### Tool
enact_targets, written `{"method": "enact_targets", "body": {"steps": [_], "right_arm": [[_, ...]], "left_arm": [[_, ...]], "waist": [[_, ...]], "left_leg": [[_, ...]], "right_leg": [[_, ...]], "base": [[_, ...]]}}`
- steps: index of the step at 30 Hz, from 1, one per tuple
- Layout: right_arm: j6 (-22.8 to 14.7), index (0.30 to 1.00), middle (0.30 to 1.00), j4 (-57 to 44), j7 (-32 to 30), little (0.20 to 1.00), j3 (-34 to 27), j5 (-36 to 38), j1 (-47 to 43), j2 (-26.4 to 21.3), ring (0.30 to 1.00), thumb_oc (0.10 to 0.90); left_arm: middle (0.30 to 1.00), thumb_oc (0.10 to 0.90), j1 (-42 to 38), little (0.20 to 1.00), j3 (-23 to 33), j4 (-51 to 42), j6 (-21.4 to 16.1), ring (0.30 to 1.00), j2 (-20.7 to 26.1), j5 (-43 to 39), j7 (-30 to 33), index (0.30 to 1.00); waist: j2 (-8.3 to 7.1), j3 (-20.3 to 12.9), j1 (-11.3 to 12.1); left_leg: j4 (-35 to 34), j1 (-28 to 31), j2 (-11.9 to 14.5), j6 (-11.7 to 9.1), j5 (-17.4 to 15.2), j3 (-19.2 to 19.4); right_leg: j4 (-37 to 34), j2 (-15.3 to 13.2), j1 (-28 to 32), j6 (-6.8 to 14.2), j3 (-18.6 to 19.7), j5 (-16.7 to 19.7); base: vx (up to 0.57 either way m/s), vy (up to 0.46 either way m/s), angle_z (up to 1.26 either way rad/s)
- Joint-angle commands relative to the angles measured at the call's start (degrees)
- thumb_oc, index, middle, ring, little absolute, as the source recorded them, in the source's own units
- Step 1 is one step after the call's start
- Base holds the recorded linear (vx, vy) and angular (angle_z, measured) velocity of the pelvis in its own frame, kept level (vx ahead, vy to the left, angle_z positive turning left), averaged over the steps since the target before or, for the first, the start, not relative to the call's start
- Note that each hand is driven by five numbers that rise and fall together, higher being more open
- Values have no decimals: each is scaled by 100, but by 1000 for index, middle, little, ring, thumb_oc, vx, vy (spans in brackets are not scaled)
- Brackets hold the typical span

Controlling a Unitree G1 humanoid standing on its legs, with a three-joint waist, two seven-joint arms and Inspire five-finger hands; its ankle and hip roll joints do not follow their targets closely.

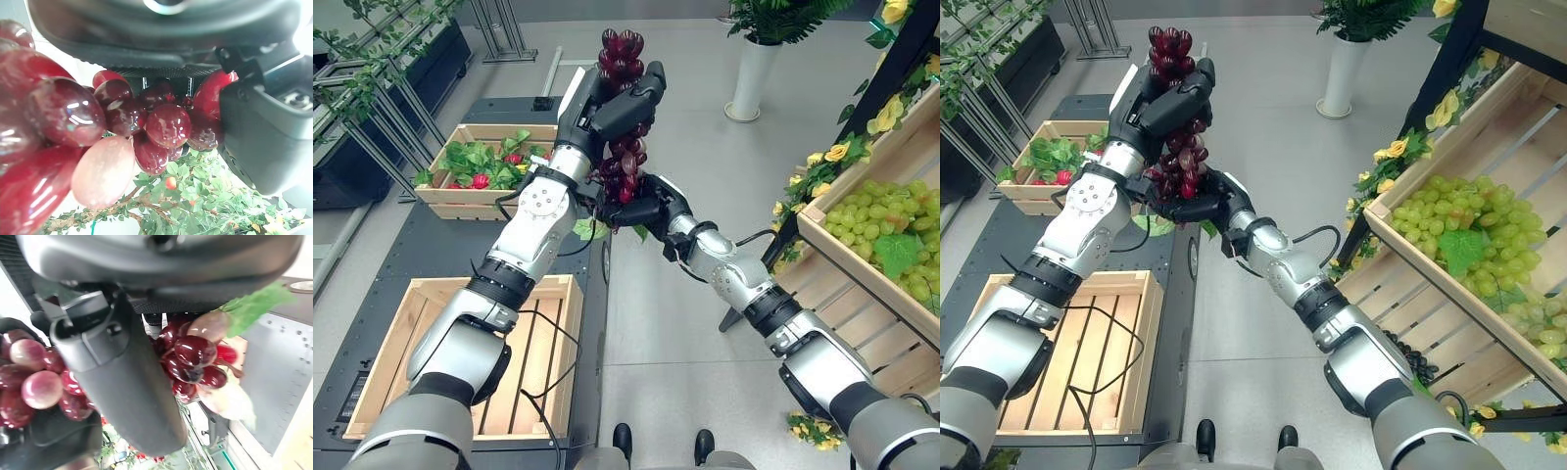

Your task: Pick up the fruits from the basket on one side to the basket on the other side

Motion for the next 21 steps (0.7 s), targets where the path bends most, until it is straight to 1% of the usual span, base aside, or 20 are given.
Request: {"method": "enact_targets", "body": {"steps": [1,2,5,12,21], "right_arm": [[-1004,613,613,-59,-122,613,-380,276,-598,354,613,609],[-1026,300,300,-58,-115,300,-398,260,-576,359,300,400],[-1045,300,300,-78,-111,300,-409,252,-541,368,300,400],[-1104,300,300,-97,-146,300,-429,227,-456,363,300,400],[-1071,300,300,10,-225,300,-454,262,-397,318,300,400]], "left_arm": [[300,400,-807,300,26,609,-596,300,-235,-11,100,300],[300,400,-789,300,32,642,-578,300,-244,-3,111,300],[300,400,-753,300,42,684,-527,300,-247,-13,134,300],[300,400,-602,300,103,1006,-578,300,-294,-68,144,300],[300,400,-497,300,180,1269,-585,300,-307,-91,192,300]], "waist": [[119,-1257,70],[122,-1253,66],[129,-1244,63],[133,-1237,25],[120,-1219,-11]], "left_leg": [[7,11,-315,-111,-664,-321],[7,13,-313,-110,-664,-314],[7,20,-315,-108,-665,-316],[7,38,-301,-113,-662,-269],[7,55,-287,-119,-660,-228]], "right_leg": [[9,339,28,-412,-163,-308],[9,337,28,-411,-158,-308],[9,338,35,-414,-152,-312],[9,348,38,-417,-125,-302],[9,357,33,-420,-94,-283]], "base": [[0,0,0],[0,0,0],[0,0,0],[0,0,0],[0,0,0]]}}
